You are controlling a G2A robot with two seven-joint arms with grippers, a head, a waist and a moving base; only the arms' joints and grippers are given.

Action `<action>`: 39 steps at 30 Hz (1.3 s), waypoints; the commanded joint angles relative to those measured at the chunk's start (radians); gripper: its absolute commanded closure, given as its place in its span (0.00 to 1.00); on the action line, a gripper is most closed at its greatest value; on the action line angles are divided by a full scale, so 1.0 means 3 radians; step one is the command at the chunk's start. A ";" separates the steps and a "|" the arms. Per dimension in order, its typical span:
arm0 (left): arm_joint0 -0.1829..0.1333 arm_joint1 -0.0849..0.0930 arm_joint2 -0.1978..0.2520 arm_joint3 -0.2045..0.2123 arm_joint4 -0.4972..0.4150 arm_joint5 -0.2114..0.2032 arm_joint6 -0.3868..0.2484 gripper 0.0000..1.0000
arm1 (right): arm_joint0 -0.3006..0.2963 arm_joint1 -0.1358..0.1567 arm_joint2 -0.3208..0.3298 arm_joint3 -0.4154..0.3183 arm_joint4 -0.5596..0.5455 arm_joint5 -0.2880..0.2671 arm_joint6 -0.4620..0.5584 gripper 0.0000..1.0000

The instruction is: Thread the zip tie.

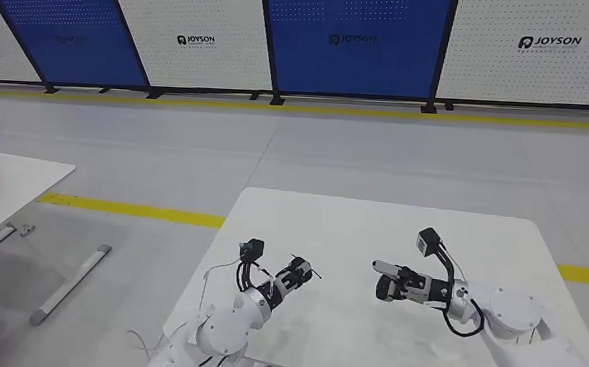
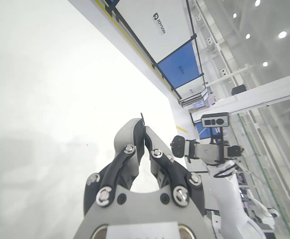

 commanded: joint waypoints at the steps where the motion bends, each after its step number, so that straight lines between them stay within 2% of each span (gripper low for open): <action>1: 0.0001 0.0000 -0.0002 -0.0002 -0.0009 -0.0003 0.0002 1.00 | 0.0000 0.0000 0.0000 0.0000 0.0000 0.0000 0.0000 0.00; 8: 0.0001 0.0000 -0.0002 -0.0002 -0.0009 -0.0003 0.0002 1.00 | 0.0000 0.0000 0.0000 0.0000 0.0000 0.0000 0.0000 0.00; 10: 0.0006 -0.0004 0.0012 -0.0014 -0.0054 -0.0074 -0.0013 1.00 | 0.0000 0.0000 0.0000 0.0000 0.0000 0.0000 0.0000 0.00; 13: 0.0072 0.0000 -0.0034 -0.0111 -0.0189 -0.0280 -0.0026 1.00 | 0.0000 0.0000 0.0000 0.0000 0.0000 0.0000 0.0000 0.00; 15: 0.0130 0.0002 -0.0084 -0.0235 -0.0372 -0.0428 -0.0065 1.00 | 0.0000 0.0000 0.0000 0.0000 0.0000 0.0000 0.0000 0.00; 18: 0.0215 0.0014 -0.0166 -0.0428 -0.0629 -0.0650 -0.0243 1.00 | 0.0000 0.0000 0.0000 0.0000 0.0000 0.0000 0.0000 0.00; 21: 0.0313 0.0036 -0.0264 -0.0599 -0.0881 -0.0864 -0.0529 1.00 | 0.0000 0.0000 0.0000 0.0000 0.0000 0.0000 0.0000 0.00; 24: 0.0413 0.0050 -0.0369 -0.0711 -0.1107 -0.0993 -0.0644 1.00 | 0.0000 0.0000 0.0000 0.0000 0.0000 0.0000 0.0000 0.00; 27: 0.0479 0.0057 -0.0452 -0.0796 -0.1362 -0.0969 -0.0694 1.00 | 0.0000 0.0000 0.0000 0.0000 0.0000 0.0000 0.0000 0.00; 28: 0.0469 0.0062 -0.0497 -0.0782 -0.1436 -0.0882 -0.0734 1.00 | 0.0000 0.0000 0.0000 0.0000 0.0000 0.0000 0.0000 0.00; 29: 0.0454 0.0064 -0.0518 -0.0779 -0.1441 -0.0834 -0.0731 1.00 | 0.0000 0.0000 0.0000 0.0000 0.0000 0.0000 0.0000 0.00; 39: 0.0454 0.0064 -0.0518 -0.0779 -0.1441 -0.0834 -0.0731 1.00 | 0.0000 0.0000 0.0000 0.0000 0.0000 0.0000 0.0000 0.00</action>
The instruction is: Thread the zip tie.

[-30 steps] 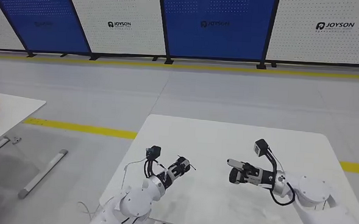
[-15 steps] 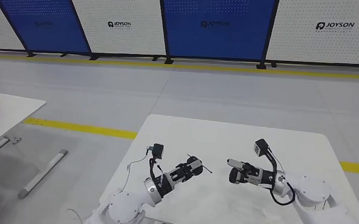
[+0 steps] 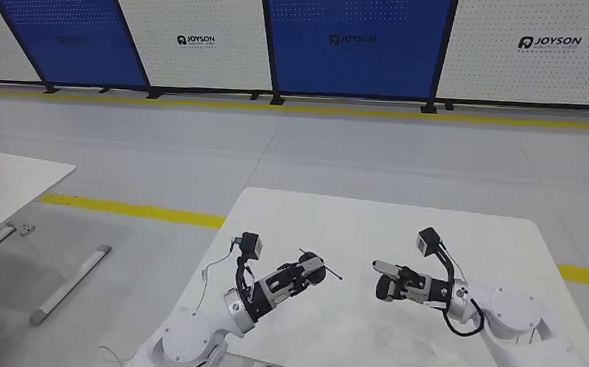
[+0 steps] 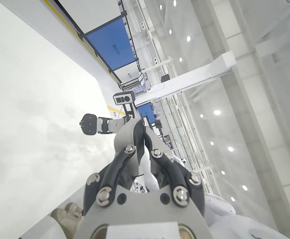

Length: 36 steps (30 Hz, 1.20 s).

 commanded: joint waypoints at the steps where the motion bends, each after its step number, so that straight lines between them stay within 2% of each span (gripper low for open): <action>1: 0.0000 0.0000 0.0000 0.0000 0.0000 0.0000 0.0000 1.00 | 0.0000 0.0000 0.0000 0.0000 0.0000 0.0000 0.0000 0.00; 6: -0.0004 -0.0001 0.0002 -0.0001 0.0002 -0.0001 0.0008 1.00 | 0.0000 0.0000 0.0000 0.0000 0.0000 0.0000 0.0000 0.00; 8: -0.0015 -0.0003 0.0021 -0.0029 0.0030 -0.0051 0.0044 1.00 | 0.0000 0.0000 0.0000 0.0000 0.0000 0.0000 0.0000 0.00; 14: 0.0067 -0.0007 -0.0005 -0.0112 -0.0118 -0.0391 0.0056 1.00 | 0.0000 0.0000 0.0000 0.0000 0.0000 0.0000 0.0000 0.00; 16: 0.0094 -0.0007 -0.0024 -0.0105 -0.0212 -0.0531 0.0030 1.00 | 0.0000 0.0000 0.0000 0.0000 0.0000 0.0000 0.0000 0.00; 18: 0.0108 -0.0008 -0.0036 -0.0065 -0.0294 -0.0593 0.0024 1.00 | 0.0000 0.0000 0.0000 0.0000 0.0000 0.0000 0.0000 0.00; 29: 0.0102 -0.0009 -0.0047 -0.0033 -0.0348 -0.0570 0.0035 1.00 | 0.0000 0.0000 0.0000 0.0000 0.0000 0.0000 0.0000 0.00; 32: 0.0070 -0.0014 -0.0018 -0.0028 -0.0168 -0.0523 0.0167 1.00 | 0.0000 0.0000 0.0000 0.0000 0.0000 0.0000 0.0000 0.00; 36: 0.0036 -0.0019 0.0073 -0.0008 0.0148 -0.0366 0.0299 1.00 | 0.0000 0.0000 0.0000 0.0000 0.0000 0.0000 0.0000 0.00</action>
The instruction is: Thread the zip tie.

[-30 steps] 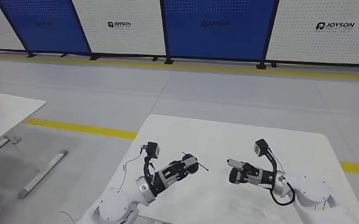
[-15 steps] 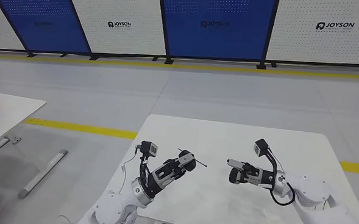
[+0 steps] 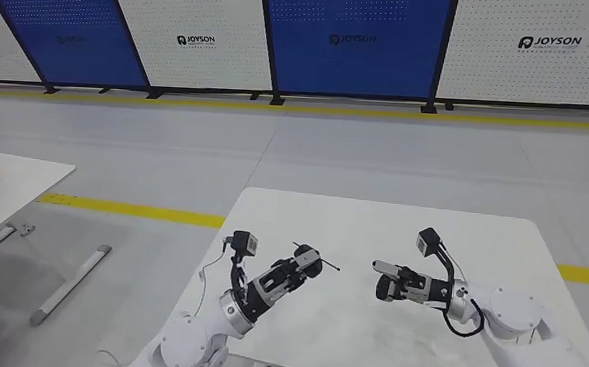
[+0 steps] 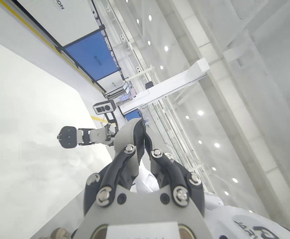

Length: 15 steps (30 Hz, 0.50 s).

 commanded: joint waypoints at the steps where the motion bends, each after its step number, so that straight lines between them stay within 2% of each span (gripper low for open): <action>1: -0.0029 -0.0003 0.0051 0.0031 0.0151 0.0062 0.0044 1.00 | 0.0000 0.0000 0.0000 0.0000 0.0000 0.0000 0.0000 0.00; 11: -0.0136 -0.0005 0.0189 0.0276 0.0462 0.0194 0.0043 1.00 | 0.0000 0.0000 0.0000 0.0000 0.0000 0.0000 0.0000 0.00; 13: -0.0144 -0.0008 0.0228 0.0287 0.0289 0.0220 -0.0081 1.00 | 0.0000 0.0000 0.0000 0.0000 0.0000 0.0000 0.0000 0.00; 15: -0.0144 -0.0008 0.0228 0.0287 0.0289 0.0220 -0.0081 1.00 | 0.0000 0.0000 0.0000 0.0000 0.0000 0.0000 0.0000 0.00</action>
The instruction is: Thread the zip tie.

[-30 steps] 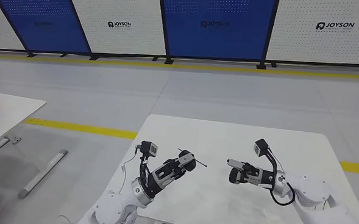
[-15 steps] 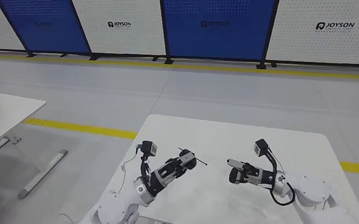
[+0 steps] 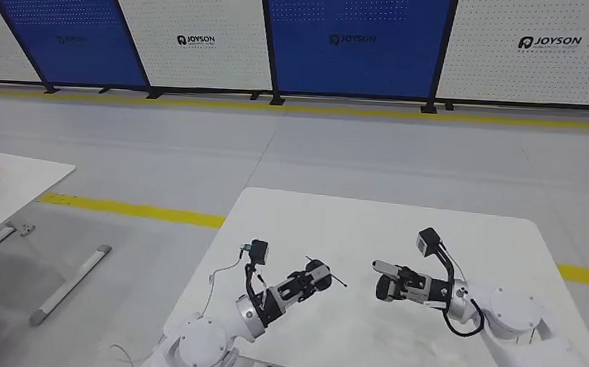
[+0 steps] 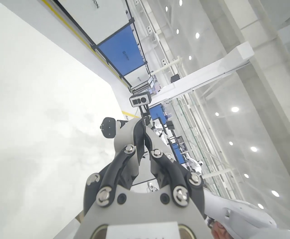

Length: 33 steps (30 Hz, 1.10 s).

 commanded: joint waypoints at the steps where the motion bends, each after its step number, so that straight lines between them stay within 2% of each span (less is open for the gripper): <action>1: 0.0001 0.0000 -0.0002 -0.0002 -0.0009 -0.0002 0.0011 1.00 | 0.0000 0.0000 0.0000 0.0000 0.0000 0.0000 0.0000 0.00; 7: -0.0015 -0.0002 0.0014 0.0012 0.0025 0.0014 0.0048 1.00 | 0.0000 0.0000 0.0000 0.0000 0.0000 0.0000 0.0000 0.00; 14: -0.0078 -0.0016 0.0215 0.0104 0.0776 0.0109 0.0409 1.00 | 0.0000 0.0000 0.0000 0.0000 0.0000 0.0000 0.0000 0.00; 16: -0.0091 -0.0021 0.0281 0.0132 0.0998 0.0192 0.0499 1.00 | 0.0000 0.0000 0.0000 0.0000 0.0000 0.0000 0.0000 0.00; 18: -0.0127 -0.0025 0.0355 0.0185 0.1205 0.0344 0.0513 1.00 | 0.0000 0.0000 0.0000 0.0000 0.0000 0.0000 0.0000 0.00; 23: -0.0253 -0.0049 0.0515 0.0292 0.1506 0.0674 0.0618 1.00 | 0.0000 0.0000 0.0000 0.0000 0.0000 0.0000 0.0000 0.00; 26: -0.0297 -0.0068 0.0589 0.0326 0.1535 0.0766 0.0707 1.00 | 0.0000 0.0000 0.0000 0.0000 0.0000 0.0000 0.0000 0.00; 33: -0.0297 -0.0068 0.0589 0.0326 0.1535 0.0766 0.0707 1.00 | 0.0000 0.0000 0.0000 0.0000 0.0000 0.0000 0.0000 0.00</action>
